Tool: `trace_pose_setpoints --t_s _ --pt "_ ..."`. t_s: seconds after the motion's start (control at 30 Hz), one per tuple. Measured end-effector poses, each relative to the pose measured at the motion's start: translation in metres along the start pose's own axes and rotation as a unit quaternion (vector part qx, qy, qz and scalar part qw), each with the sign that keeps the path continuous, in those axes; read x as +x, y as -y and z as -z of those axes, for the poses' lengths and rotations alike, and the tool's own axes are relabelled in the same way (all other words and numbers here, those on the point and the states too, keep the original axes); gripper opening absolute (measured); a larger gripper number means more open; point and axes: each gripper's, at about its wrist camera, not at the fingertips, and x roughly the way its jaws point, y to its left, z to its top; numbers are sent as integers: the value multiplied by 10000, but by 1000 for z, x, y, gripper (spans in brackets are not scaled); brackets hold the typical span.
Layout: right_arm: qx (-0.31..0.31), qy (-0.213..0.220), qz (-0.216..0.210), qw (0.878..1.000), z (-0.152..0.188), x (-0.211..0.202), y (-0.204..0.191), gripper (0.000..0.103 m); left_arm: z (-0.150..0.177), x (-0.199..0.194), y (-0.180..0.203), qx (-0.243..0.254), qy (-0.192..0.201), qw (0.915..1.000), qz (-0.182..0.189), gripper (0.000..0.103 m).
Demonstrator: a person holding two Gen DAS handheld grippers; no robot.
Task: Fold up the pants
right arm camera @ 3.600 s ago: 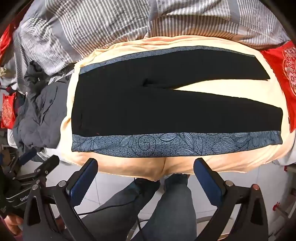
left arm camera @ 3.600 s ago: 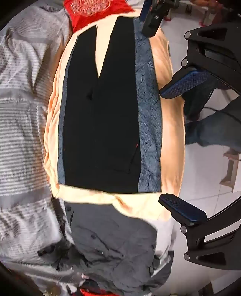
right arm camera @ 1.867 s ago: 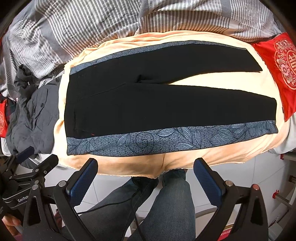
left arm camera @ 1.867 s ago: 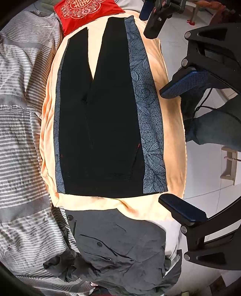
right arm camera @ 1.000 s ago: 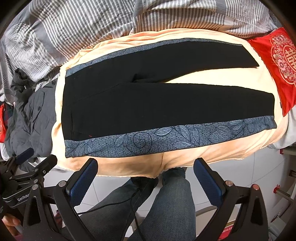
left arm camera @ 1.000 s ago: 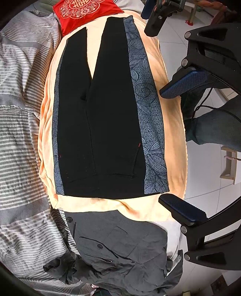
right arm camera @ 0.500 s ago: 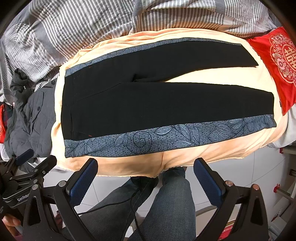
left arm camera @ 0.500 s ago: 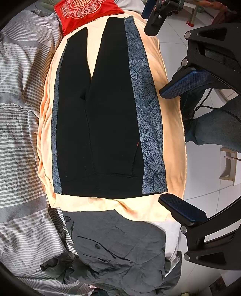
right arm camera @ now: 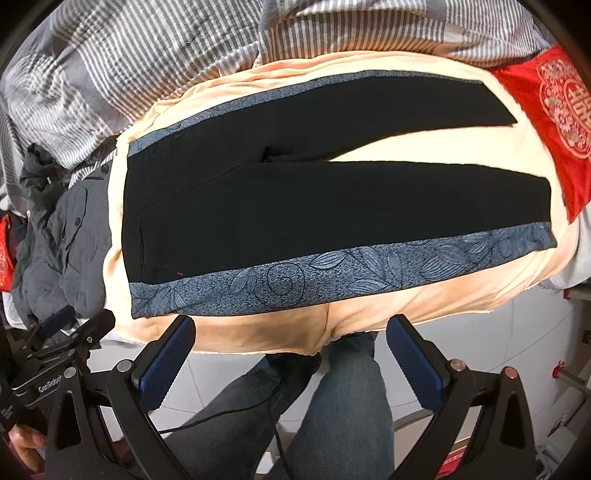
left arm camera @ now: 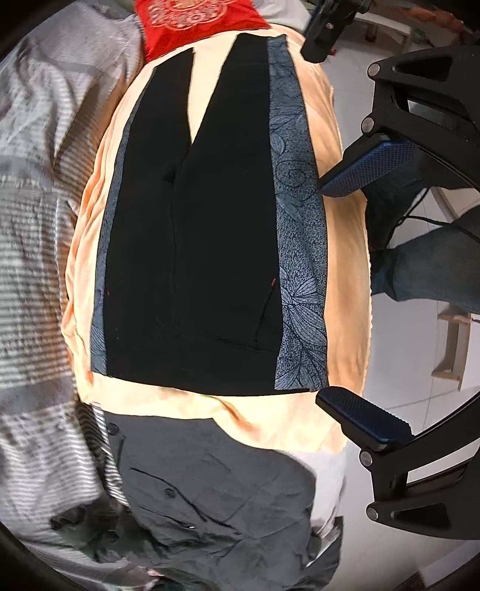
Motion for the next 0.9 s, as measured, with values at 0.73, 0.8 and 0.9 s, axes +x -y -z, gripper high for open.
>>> trace_pose_setpoints --t_s 0.73,0.8,0.9 --pt "2278 -672 -2545 9375 25 185 106 97 33 134 -25 -1786 -535 9753 1182 103" --pt "2300 -628 -2685 9333 28 189 113 93 35 137 -22 -1791 -538 9745 1242 103" --pt "2339 -568 -2953 9246 29 199 123 86 36 140 -19 -1728 -553 9760 1206 103"
